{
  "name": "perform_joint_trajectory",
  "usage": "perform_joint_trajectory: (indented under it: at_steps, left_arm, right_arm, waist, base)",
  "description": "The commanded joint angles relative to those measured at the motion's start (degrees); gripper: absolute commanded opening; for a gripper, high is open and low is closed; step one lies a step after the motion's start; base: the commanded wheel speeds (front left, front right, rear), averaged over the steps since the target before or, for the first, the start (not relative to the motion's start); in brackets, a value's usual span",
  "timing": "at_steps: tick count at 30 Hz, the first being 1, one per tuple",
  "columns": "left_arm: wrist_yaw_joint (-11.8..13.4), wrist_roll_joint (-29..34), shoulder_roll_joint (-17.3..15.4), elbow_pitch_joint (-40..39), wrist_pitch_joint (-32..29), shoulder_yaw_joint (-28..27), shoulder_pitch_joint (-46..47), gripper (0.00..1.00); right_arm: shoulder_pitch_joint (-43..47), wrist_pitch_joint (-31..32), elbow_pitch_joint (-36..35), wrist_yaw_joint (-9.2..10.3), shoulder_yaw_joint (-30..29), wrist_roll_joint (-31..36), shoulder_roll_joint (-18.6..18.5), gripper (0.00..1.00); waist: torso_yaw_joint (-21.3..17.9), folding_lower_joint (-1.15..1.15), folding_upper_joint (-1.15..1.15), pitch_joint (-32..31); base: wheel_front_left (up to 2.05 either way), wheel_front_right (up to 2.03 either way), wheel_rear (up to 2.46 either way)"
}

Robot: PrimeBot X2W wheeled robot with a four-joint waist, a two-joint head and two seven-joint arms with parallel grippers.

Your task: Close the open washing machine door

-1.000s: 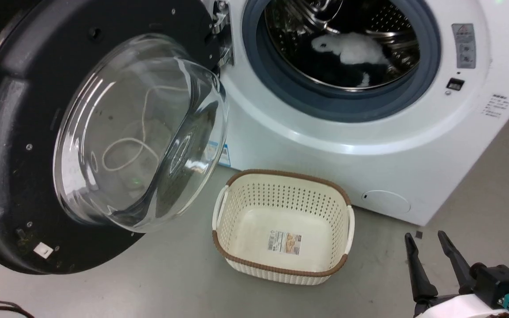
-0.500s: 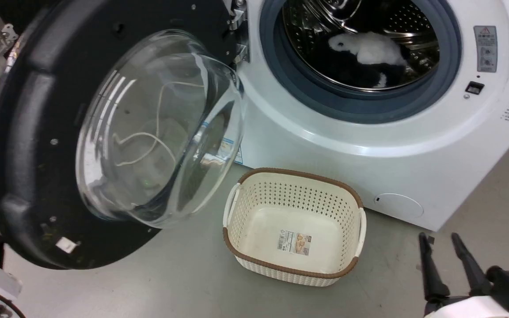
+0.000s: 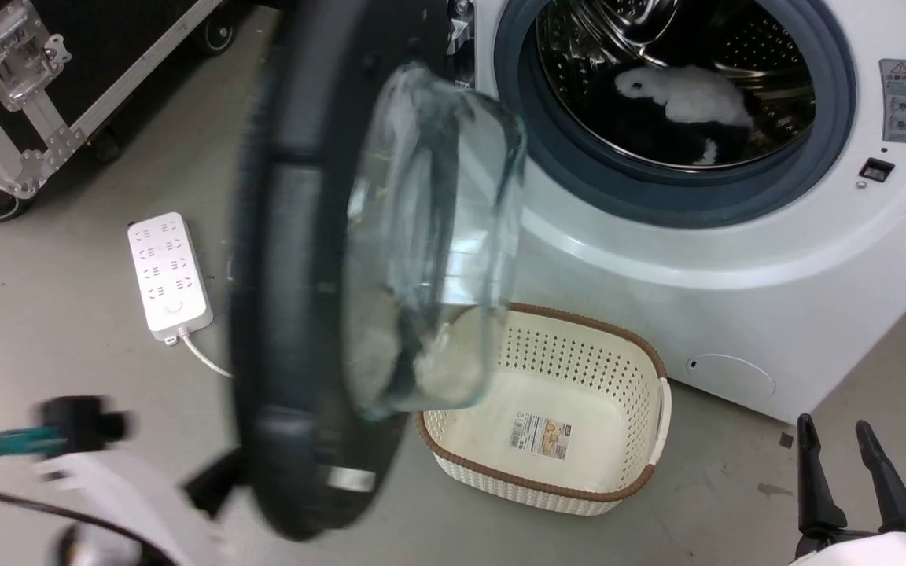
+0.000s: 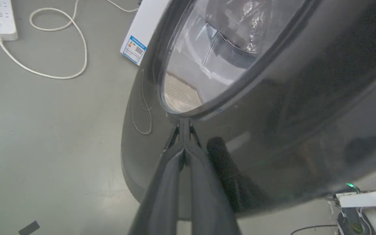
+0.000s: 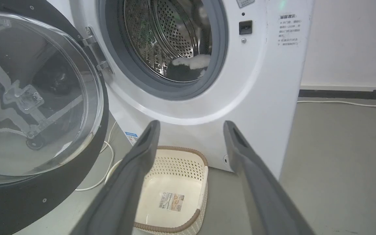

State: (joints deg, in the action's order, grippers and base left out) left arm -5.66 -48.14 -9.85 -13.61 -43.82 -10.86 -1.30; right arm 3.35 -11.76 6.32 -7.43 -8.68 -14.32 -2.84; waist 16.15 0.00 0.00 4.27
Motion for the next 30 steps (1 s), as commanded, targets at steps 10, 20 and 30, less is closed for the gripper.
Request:
perform_joint_trajectory:
  at_steps: [10,20,30]
  left_arm:
    - [-1.0,-6.2,1.8,-6.6,-5.4,18.9,3.6,0.00]
    - [-1.7,-7.8,-0.3,1.1,2.5,34.9,18.7,0.00]
    - [-1.8,-4.2,-1.5,18.3,16.3,44.2,35.4,0.00]
  right_arm:
    - [-2.2,-1.7,1.5,-0.05,-2.8,-2.3,0.0,1.00]
    - [-4.0,-2.9,2.3,-0.05,-4.2,-4.9,0.0,1.00]
    - [-4.7,-3.2,2.9,-0.06,-4.2,-6.9,0.0,1.00]
  waist:
    - [-3.7,0.00,0.00,1.9]
    - [-13.5,0.00,0.00,5.3]
    - [-22.2,0.00,0.00,7.2]
  base:
    - [0.00,0.00,0.00]
    - [0.00,0.00,0.00]
    - [0.00,0.00,0.00]
